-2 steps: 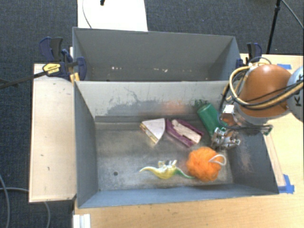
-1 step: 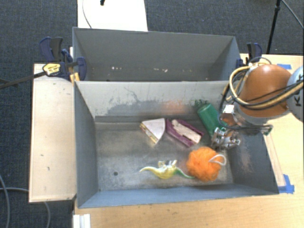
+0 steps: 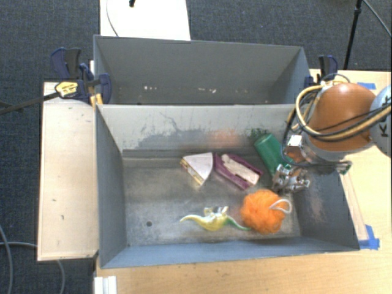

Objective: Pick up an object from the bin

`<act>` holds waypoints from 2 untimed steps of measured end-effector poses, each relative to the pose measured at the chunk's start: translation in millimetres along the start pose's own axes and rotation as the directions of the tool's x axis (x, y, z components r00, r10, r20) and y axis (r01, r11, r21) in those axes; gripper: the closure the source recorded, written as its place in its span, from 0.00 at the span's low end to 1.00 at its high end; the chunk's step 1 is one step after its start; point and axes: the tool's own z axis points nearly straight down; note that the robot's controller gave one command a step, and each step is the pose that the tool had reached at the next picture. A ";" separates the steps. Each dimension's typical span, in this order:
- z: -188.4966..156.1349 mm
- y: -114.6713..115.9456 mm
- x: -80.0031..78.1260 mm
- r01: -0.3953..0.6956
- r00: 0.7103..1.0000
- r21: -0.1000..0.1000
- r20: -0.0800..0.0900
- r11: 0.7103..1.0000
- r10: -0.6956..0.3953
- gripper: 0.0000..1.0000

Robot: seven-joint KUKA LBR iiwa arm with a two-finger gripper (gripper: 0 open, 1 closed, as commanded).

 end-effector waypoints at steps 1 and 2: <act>0.0 0.0 0.0 -0.001 1.000 0.000 0.000 1.000 0.001 1.00; 0.0 0.0 0.0 -0.002 1.000 0.000 0.000 1.000 0.002 1.00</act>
Offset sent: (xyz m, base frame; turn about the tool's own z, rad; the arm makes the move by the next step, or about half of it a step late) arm 0.0000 0.0000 0.0000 0.0000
